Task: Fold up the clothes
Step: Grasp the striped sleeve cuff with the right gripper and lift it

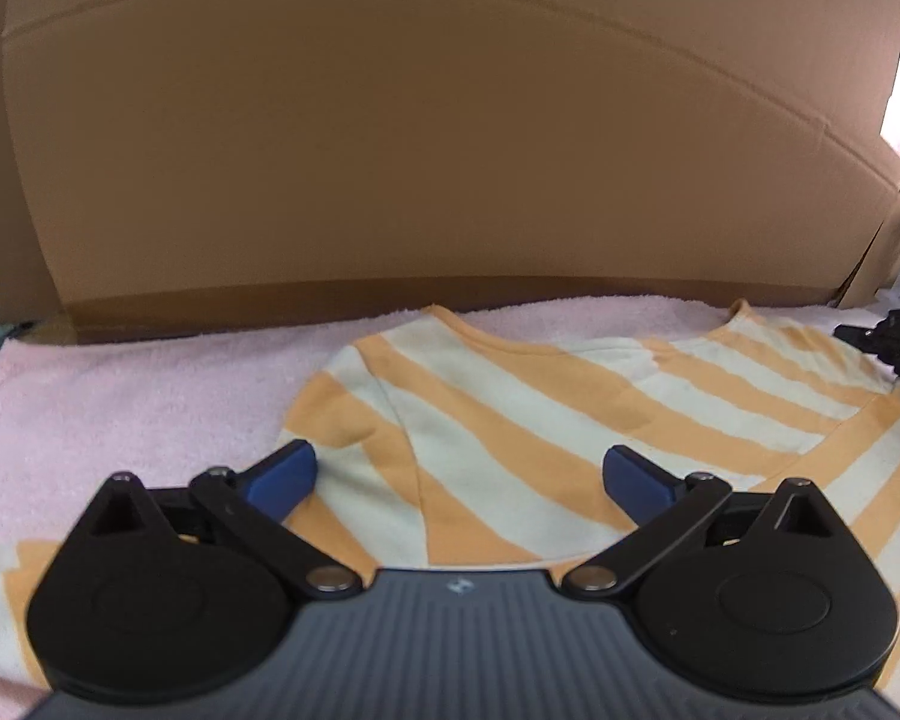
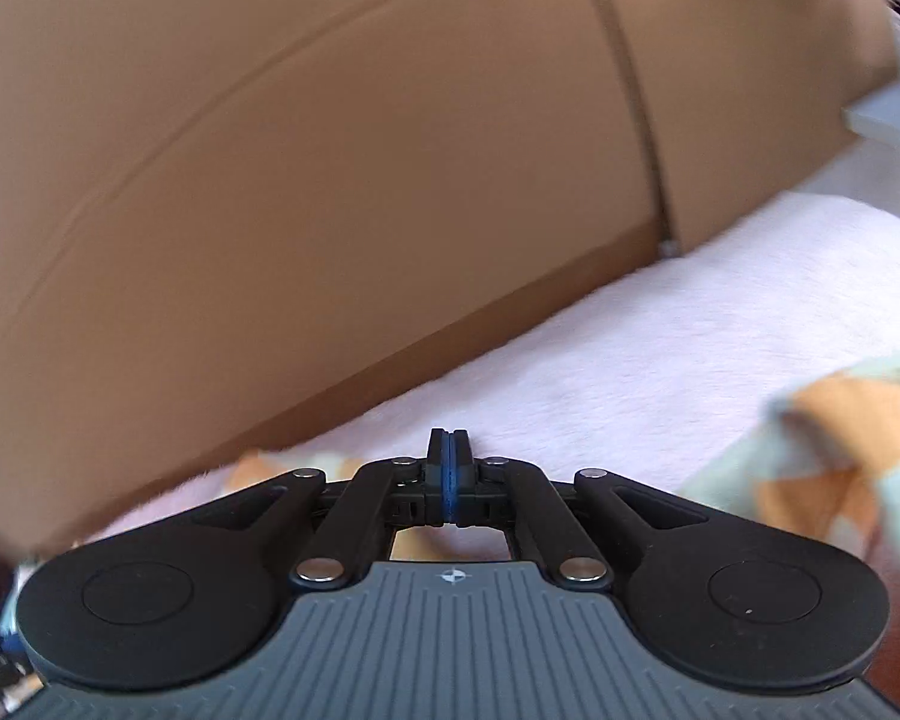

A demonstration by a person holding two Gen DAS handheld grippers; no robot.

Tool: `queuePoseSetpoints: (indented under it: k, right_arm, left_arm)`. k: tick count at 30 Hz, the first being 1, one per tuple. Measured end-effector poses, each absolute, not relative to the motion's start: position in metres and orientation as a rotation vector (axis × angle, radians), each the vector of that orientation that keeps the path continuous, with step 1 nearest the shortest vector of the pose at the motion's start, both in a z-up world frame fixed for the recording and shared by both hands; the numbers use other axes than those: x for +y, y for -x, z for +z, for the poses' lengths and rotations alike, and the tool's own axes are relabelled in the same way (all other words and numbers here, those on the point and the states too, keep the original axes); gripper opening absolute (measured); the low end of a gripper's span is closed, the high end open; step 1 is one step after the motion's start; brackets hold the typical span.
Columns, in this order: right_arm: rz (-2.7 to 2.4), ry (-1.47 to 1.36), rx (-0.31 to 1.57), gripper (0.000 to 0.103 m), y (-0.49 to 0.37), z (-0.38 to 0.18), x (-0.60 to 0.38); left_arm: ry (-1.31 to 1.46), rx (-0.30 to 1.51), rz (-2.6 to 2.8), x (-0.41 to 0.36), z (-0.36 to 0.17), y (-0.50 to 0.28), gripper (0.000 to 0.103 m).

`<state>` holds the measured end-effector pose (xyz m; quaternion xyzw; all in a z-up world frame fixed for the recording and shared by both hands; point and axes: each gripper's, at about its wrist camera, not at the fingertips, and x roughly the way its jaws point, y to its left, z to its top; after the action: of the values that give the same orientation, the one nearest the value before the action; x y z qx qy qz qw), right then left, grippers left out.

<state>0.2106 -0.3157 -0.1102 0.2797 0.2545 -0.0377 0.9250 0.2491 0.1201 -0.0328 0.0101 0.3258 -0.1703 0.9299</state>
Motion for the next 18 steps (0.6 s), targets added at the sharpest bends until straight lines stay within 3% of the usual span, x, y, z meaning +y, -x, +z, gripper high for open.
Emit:
queuePoseSetpoints:
  k: [3, 5, 10, 12, 13, 18]
  right_arm:
    - [-0.128, -0.630, 0.490, 0.000, -0.201, -0.112, -0.329]
    - [-0.101, -0.594, 0.483, 0.008, -0.192, -0.105, -0.328]
    - [0.251, -0.562, 0.515, 0.011, -0.171, -0.093, -0.288]
    - [0.259, -0.546, 0.611, 0.011, -0.167, -0.104, -0.282]
    - [0.232, -0.535, 0.646, 0.000, -0.166, -0.110, -0.282]
    - [-0.139, -0.566, 0.531, 0.000, -0.144, -0.113, -0.337]
  left_arm:
    - [-0.026, 0.666, -0.332, 0.121, -0.033, -0.257, 0.102]
    - [0.011, 0.657, -0.305, 0.128, -0.033, -0.255, 0.101]
    - [0.100, 0.638, -0.301, 0.143, -0.033, -0.252, 0.101]
    - [0.082, 0.632, -0.311, 0.140, -0.032, -0.252, 0.101]
    - [0.074, 0.629, -0.317, 0.139, -0.031, -0.252, 0.101]
    - [0.092, 0.648, -0.325, 0.144, -0.032, -0.250, 0.102]
